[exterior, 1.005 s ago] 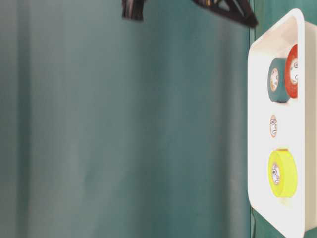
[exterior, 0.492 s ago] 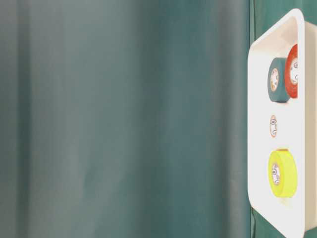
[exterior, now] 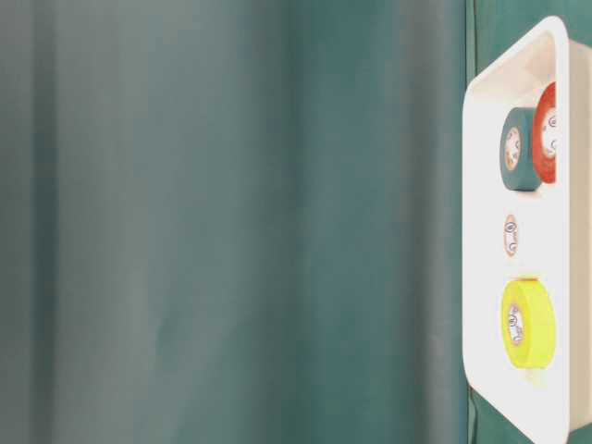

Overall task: Put the tape into the white case with the right arm.
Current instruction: 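Open the right gripper and withdraw it to the right, then move the right gripper over the blue tape roll and lower it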

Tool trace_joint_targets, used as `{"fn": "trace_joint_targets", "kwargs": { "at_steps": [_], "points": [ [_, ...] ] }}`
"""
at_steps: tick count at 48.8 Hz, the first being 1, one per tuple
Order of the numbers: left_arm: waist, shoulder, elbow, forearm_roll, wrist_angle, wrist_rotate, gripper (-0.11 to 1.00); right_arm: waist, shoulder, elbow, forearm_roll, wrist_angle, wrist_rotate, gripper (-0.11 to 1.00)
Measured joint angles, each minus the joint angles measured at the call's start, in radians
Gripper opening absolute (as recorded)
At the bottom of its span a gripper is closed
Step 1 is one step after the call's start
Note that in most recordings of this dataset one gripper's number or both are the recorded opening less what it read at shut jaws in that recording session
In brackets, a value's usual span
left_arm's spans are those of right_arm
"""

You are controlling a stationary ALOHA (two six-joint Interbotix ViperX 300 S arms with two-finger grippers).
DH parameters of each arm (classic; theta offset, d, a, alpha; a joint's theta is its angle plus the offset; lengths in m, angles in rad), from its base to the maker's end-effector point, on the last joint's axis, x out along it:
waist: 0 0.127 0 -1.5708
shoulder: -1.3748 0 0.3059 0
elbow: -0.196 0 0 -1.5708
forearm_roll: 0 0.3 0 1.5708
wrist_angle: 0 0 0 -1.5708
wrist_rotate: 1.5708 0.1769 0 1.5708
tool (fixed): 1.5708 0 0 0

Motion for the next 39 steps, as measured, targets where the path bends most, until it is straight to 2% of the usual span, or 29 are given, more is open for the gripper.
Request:
{"fn": "trace_joint_targets", "kwargs": {
  "at_steps": [9,18,30,39],
  "points": [
    [0.000,0.000,0.000,0.002,0.000,0.000,0.00,0.155,0.000,0.000,0.000,0.000,0.000,0.64],
    [0.002,0.000,0.000,0.002,0.000,0.000,0.00,0.245,0.000,0.009,0.000,0.000,0.000,0.64],
    [0.002,0.000,0.000,0.002,0.000,0.000,0.00,0.279,0.032,-0.012,0.000,0.000,0.000,0.64],
    [0.002,0.000,0.000,0.000,0.000,0.000,0.00,0.285,0.129,-0.103,0.000,-0.002,-0.011,0.64]
  ]
}}
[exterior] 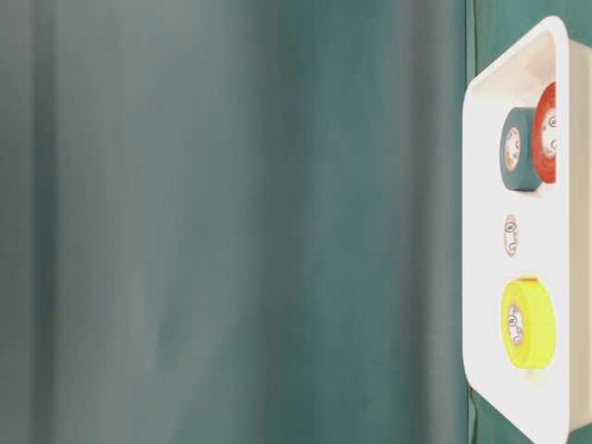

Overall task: Put the tape into the white case with the right arm.
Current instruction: 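Move the right gripper over the blue tape roll and lower it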

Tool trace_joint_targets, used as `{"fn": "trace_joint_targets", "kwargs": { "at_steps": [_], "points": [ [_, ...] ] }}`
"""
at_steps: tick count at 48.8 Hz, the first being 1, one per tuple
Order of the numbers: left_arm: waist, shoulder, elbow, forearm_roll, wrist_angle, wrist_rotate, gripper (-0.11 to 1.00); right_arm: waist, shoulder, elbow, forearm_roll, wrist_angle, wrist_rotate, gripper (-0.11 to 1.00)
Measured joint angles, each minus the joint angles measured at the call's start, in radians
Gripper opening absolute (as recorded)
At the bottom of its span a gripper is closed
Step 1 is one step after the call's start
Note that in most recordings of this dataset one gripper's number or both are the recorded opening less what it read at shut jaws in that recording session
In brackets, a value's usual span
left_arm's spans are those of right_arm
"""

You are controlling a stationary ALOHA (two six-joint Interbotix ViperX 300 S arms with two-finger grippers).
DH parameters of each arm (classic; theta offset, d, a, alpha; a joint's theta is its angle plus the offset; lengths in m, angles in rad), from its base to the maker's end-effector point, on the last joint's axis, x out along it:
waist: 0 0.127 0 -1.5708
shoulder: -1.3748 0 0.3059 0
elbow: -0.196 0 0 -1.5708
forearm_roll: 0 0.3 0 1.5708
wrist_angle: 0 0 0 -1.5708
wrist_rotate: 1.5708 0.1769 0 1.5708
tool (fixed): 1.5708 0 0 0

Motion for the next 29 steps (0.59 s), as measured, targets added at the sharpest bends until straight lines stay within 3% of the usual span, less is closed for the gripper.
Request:
{"fn": "trace_joint_targets", "kwargs": {
  "at_steps": [29],
  "points": [
    [-0.002,0.000,0.000,0.000,0.000,0.000,0.00,0.035,0.446,-0.471,-0.006,0.000,-0.002,0.64]
  ]
}}
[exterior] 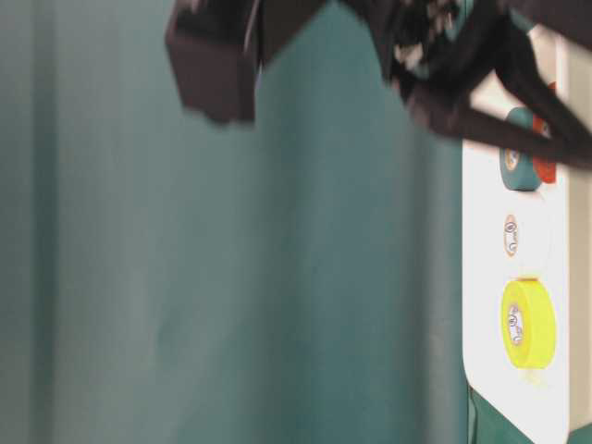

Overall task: Put the tape into the white case with the right arm.
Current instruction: 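Move the right gripper over the blue tape roll and lower it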

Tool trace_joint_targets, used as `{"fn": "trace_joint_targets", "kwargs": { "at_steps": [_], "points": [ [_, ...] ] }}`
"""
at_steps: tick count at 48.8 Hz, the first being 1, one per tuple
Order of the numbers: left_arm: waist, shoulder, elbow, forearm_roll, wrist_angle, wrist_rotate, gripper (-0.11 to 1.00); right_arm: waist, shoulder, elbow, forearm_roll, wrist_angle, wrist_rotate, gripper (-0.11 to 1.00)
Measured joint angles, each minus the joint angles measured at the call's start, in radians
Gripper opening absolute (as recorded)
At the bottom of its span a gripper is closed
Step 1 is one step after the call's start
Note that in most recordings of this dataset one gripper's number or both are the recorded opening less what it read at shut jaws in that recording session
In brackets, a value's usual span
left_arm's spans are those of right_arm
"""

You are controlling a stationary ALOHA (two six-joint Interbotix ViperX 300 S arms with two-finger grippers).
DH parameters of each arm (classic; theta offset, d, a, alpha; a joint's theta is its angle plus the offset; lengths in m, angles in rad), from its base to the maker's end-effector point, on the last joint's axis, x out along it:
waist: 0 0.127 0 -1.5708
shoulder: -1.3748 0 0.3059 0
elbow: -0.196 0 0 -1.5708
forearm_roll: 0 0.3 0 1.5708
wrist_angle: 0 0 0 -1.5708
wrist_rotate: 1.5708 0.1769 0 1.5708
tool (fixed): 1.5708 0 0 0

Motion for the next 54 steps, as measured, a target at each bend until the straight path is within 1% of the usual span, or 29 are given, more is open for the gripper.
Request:
{"fn": "trace_joint_targets", "kwargs": {
  "at_steps": [9,23,33,42,54],
  "points": [
    [0.000,0.000,0.002,0.002,0.000,0.000,0.00,0.014,0.118,-0.153,0.000,0.003,0.000,0.64],
    [0.000,0.000,0.002,0.000,0.000,0.000,0.00,0.029,0.259,-0.353,0.000,0.028,0.000,0.64],
    [0.002,0.000,0.000,0.002,0.000,0.000,0.00,0.034,0.345,-0.479,0.000,0.040,0.000,0.64],
    [0.000,0.000,0.002,0.002,0.000,0.000,0.00,0.043,0.425,-0.597,0.000,0.075,0.003,0.65],
    [0.002,0.000,0.000,0.002,0.000,0.000,0.00,0.055,0.483,-0.699,0.000,0.123,0.008,0.64]
  ]
}}
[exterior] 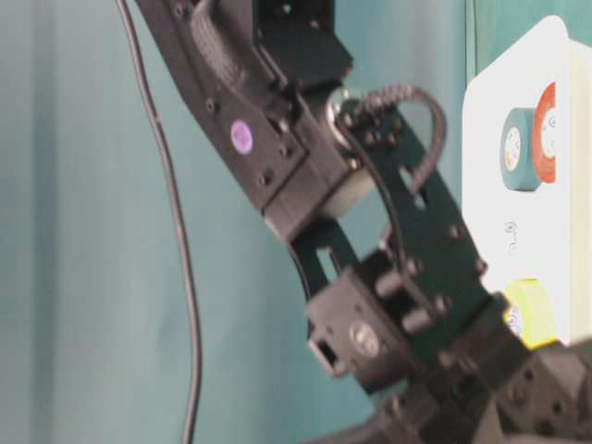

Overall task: Put the tape into the white case with the right arm.
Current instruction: 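Move the right gripper over the blue tape roll and lower it, then close the right gripper inside the blue roll's core and lift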

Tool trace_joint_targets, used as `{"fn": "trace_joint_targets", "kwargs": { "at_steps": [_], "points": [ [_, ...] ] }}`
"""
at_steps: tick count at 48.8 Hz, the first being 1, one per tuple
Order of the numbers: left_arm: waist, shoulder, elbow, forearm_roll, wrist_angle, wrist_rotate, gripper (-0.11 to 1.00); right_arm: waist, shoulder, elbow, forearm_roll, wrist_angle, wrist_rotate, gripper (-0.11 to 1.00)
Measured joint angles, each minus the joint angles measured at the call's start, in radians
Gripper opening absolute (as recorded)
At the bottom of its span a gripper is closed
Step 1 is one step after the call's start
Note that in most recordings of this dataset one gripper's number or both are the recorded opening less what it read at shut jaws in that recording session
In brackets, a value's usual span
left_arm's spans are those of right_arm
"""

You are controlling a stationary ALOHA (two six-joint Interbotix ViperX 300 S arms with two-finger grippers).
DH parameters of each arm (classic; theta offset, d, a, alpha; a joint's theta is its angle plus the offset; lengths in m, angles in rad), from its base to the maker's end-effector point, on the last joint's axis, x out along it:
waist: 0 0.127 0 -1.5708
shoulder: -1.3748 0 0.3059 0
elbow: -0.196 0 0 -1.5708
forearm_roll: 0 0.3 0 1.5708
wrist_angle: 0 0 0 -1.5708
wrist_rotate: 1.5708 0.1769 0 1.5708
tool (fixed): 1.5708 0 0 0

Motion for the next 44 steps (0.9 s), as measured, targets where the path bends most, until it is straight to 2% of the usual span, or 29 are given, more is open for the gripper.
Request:
{"fn": "trace_joint_targets", "kwargs": {
  "at_steps": [7,20,34,44],
  "points": [
    [0.000,0.000,0.002,0.000,0.000,0.000,0.00,0.002,0.015,-0.032,0.000,0.008,0.003,0.64],
    [-0.002,0.000,0.000,0.000,0.000,0.000,0.00,0.003,0.026,-0.034,0.002,0.032,0.017,0.64],
    [0.000,0.000,0.002,0.000,0.000,0.000,0.00,0.012,0.031,-0.044,0.009,0.121,0.101,0.64],
    [0.000,0.000,0.002,0.000,0.000,0.000,0.00,0.025,0.060,-0.063,0.017,0.143,0.110,0.64]
  ]
}}
